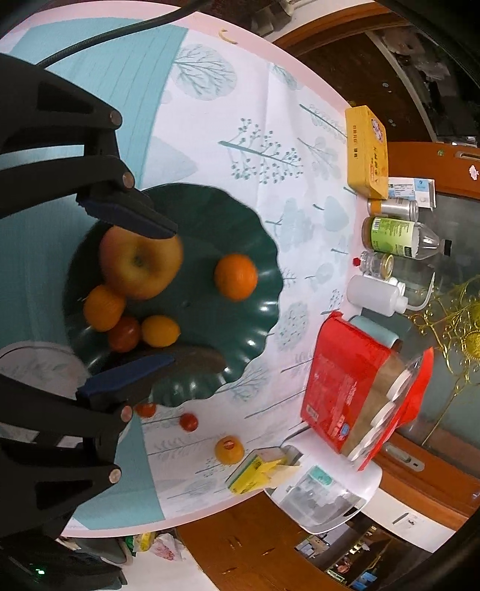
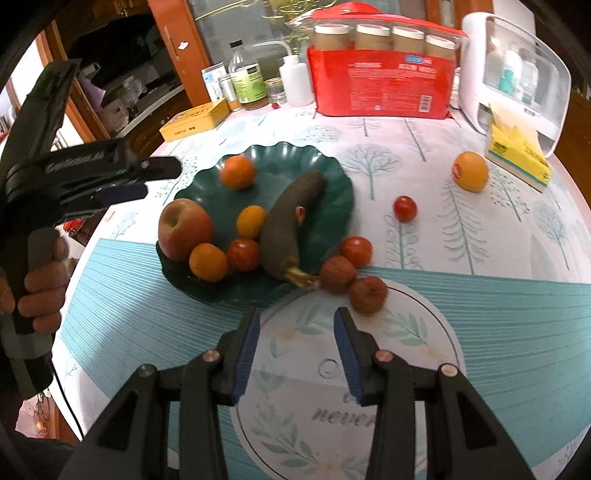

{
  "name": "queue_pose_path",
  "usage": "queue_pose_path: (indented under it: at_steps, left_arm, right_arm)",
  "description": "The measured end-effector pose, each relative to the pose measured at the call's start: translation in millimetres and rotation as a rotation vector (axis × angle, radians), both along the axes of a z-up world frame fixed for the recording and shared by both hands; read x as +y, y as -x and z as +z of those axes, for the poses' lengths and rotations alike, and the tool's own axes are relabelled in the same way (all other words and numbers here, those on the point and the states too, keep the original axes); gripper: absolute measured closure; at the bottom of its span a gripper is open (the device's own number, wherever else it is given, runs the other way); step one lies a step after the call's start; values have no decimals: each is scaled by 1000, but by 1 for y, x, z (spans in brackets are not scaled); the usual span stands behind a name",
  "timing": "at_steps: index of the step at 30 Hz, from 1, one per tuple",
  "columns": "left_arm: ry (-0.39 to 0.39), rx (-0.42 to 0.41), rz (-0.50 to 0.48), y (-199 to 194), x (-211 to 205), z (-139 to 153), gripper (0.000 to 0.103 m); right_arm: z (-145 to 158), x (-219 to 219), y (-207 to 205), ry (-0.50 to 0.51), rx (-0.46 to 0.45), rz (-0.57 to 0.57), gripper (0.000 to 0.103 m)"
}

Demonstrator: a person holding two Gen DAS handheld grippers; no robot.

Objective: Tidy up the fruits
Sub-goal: 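Withdraw both open grippers from the green plate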

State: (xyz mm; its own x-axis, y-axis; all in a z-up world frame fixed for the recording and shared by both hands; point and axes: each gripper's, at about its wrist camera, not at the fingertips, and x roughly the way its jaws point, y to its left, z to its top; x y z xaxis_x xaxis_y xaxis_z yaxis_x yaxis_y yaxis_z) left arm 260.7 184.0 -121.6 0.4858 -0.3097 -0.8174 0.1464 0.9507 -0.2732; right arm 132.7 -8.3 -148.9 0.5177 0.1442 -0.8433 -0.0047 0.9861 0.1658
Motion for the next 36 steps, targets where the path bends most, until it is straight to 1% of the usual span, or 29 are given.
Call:
queue_pose_path:
  at_steps: [2, 5, 9, 13, 20, 23, 26, 32, 36]
  left_arm:
    - [-18, 10, 5, 11, -6, 0, 38]
    - [-44, 23, 26, 29, -14, -1, 31]
    - [-71, 50, 59, 51, -27, -2, 30]
    - [-87, 75, 97, 76, -45, -3, 28]
    - [-92, 100, 152, 111, -82, -4, 25]
    - [-101, 108, 171, 121, -98, -5, 21]
    - [-105, 111, 177, 129, -116, -5, 18]
    - [-106, 146, 196, 136, -150, -10, 18]
    - [-118, 179, 223, 135, -162, -15, 18]
  right_arm:
    - [-1, -8, 4, -11, 1, -8, 60]
    - [-2, -24, 12, -31, 1, -16, 57]
    - [-5, -46, 22, -54, 12, -16, 54]
    - [-5, -68, 33, -58, 26, 12, 51]
    - [-3, -103, 51, -54, 30, 71, 45]
    - [0, -121, 56, -49, 21, 87, 40]
    - [2, -138, 57, -48, 14, 94, 38]
    - [3, -174, 54, -47, 7, 93, 34]
    - [2, -193, 46, -47, 4, 90, 33]
